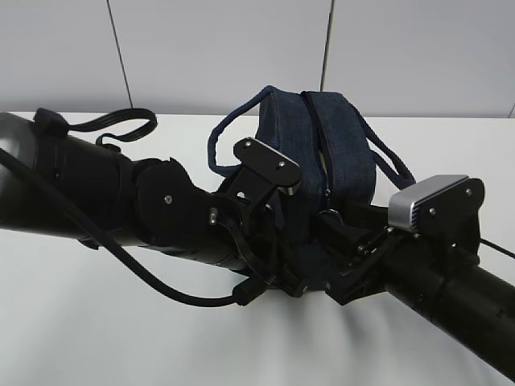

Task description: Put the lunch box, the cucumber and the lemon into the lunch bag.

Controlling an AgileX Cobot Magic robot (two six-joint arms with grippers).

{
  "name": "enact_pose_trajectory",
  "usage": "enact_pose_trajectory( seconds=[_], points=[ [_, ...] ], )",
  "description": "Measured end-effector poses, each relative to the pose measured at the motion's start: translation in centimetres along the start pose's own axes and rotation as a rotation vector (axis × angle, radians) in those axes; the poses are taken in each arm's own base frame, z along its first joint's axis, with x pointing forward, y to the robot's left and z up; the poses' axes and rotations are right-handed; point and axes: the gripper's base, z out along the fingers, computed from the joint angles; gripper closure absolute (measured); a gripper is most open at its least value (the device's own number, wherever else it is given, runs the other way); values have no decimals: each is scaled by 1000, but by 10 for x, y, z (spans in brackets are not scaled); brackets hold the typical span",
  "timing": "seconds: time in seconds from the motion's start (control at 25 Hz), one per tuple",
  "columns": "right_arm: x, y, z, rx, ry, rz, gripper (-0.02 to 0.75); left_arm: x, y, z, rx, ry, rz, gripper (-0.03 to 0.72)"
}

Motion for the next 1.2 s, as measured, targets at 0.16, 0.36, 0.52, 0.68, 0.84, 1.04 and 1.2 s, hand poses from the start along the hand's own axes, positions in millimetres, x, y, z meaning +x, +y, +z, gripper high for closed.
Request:
enact_pose_trajectory(
  seconds=[0.16,0.36,0.52,0.68,0.84,1.04,1.2],
  points=[
    [0,0,0,0,0,0,361,0,0,0,0,0,0,678],
    [0,0,0,-2,0,-1,411,0,0,0,0,0,0,678],
    [0,0,0,-5,0,-2,449,0,0,0,-1,-2,0,678],
    [0,1,0,-9,1,-4,457,0,0,0,-1,-2,0,678],
    [0,2,0,-24,2,-11,460,0,0,0,-2,-3,0,678],
    [0,2,0,-24,2,-11,461,0,0,0,-2,-4,0,678],
    [0,2,0,-24,4,-11,461,0,0,0,-3,-5,0,678]
  ],
)
